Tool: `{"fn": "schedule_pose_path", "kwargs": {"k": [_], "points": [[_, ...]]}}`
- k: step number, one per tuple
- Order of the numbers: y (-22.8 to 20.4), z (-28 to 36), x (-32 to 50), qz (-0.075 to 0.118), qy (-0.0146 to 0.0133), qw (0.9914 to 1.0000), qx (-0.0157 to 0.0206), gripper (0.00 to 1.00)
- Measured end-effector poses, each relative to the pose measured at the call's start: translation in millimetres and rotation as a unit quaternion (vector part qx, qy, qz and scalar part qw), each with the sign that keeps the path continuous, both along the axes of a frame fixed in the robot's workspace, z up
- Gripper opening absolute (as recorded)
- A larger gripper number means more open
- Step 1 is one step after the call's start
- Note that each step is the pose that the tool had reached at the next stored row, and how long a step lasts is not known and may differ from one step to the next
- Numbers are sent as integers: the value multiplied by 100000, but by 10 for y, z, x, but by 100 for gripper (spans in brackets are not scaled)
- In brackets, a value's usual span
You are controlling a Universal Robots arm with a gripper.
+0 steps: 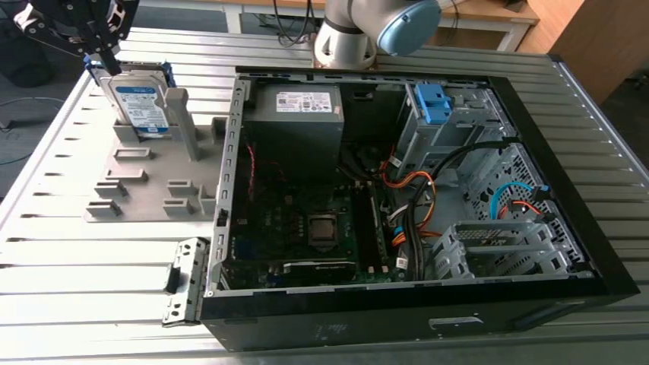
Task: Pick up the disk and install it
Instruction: 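Pick up the disk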
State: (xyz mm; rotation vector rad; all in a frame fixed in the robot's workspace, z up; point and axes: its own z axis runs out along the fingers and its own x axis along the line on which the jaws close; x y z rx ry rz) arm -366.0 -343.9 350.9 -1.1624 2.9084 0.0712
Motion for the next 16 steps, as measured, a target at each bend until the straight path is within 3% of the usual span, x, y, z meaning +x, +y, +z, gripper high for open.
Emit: {"fn": "schedule_pose_path", "kwargs": {"k": [16], "points": [[0, 0, 0, 968, 0, 99995, 0, 11]]}}
